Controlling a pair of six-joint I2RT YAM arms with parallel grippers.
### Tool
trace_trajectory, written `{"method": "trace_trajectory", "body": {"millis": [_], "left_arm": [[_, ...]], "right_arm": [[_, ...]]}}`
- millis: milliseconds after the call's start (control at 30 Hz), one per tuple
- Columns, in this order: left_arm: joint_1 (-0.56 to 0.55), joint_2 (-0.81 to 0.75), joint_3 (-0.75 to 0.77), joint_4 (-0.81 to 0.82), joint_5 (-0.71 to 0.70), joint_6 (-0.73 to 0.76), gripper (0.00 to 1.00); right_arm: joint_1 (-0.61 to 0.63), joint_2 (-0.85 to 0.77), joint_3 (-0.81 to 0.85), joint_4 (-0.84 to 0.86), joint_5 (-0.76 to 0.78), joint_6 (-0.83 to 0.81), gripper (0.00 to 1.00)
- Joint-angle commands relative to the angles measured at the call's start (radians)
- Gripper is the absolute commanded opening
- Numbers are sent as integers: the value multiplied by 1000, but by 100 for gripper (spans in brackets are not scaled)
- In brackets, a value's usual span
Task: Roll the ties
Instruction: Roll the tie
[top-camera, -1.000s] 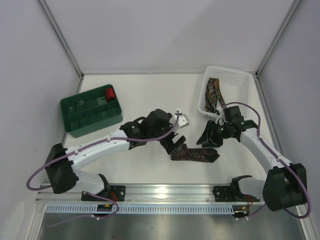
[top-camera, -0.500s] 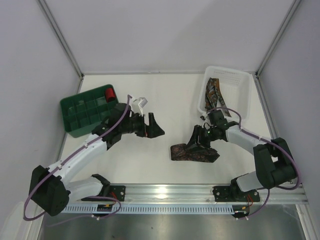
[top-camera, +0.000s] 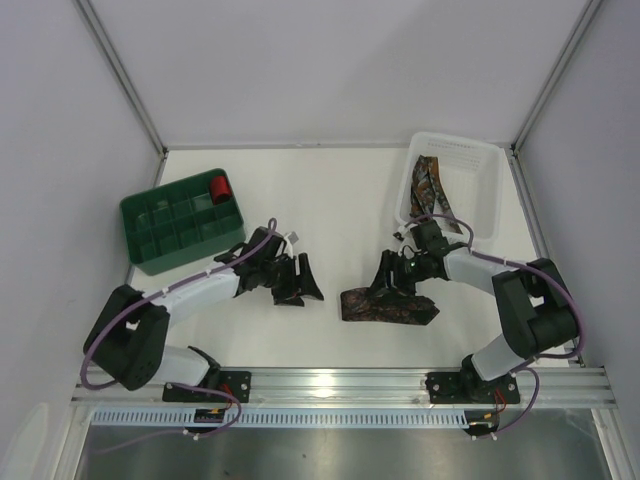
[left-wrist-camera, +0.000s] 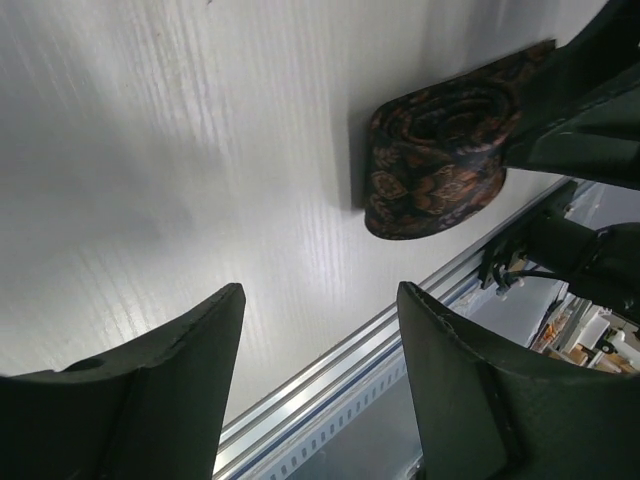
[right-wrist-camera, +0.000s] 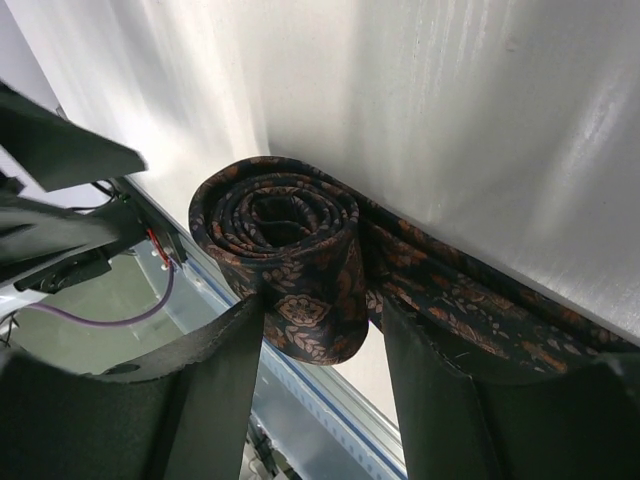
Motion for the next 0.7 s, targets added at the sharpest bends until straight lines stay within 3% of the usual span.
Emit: {"method": "trace_trajectory", "body": {"millis": [0,367,667], "left_arm": [[-26,67,36,-10,4,-23,68],[-87,230,145,10,22,-28,66],[-90,258,185,-19,-13,-14,70]], "right_arm": [[10,16,29,37,-28,-30,56],[24,-31,-13,43,-59,37,53],[37,-116,-74,1,-71,103,52]]}}
